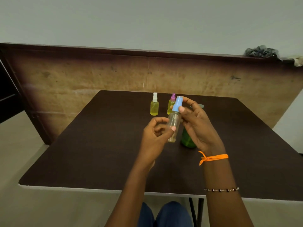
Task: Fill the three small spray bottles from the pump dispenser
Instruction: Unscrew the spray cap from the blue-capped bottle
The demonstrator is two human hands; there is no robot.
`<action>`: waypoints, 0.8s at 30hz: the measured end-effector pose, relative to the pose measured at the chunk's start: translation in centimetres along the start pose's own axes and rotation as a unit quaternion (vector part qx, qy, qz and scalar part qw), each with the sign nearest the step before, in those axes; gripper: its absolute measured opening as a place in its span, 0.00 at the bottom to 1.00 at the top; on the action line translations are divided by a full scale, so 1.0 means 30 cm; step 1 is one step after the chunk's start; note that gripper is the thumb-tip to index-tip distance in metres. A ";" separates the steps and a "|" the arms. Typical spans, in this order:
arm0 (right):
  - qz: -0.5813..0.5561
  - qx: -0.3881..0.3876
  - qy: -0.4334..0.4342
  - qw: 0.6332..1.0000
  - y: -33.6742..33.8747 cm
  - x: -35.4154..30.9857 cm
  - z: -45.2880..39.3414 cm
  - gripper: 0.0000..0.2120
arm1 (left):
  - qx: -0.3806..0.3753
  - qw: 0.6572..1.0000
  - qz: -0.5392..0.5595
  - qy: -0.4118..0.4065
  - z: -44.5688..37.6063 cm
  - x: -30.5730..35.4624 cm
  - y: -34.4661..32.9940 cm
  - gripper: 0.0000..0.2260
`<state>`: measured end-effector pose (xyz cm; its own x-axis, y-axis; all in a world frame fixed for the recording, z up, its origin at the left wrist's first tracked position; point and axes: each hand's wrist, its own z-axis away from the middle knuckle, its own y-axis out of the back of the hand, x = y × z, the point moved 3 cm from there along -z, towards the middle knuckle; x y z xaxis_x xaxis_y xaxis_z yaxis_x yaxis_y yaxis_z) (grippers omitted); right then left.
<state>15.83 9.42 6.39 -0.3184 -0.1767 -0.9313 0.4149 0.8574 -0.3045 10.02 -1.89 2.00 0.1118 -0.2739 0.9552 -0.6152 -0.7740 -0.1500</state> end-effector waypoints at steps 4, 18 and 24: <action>0.012 0.003 0.004 1.000 -0.002 0.008 -0.001 0.24 | -0.003 0.999 -0.026 -0.023 -0.001 0.000 -0.008 0.11; -0.129 -0.037 0.026 0.991 0.011 -0.024 -0.027 0.20 | -0.071 0.926 0.321 0.188 0.017 -0.005 -0.043 0.16; -0.164 0.016 0.085 0.983 0.034 -0.084 -0.032 0.20 | -0.080 0.895 0.373 0.230 0.019 -0.048 -0.052 0.18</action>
<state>16.24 11.21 8.61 -0.5757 -0.3562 -0.7360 0.2914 0.7516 -0.5917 11.27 -0.63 0.72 -0.6879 -0.3868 0.6141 -0.4932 -0.3715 -0.7866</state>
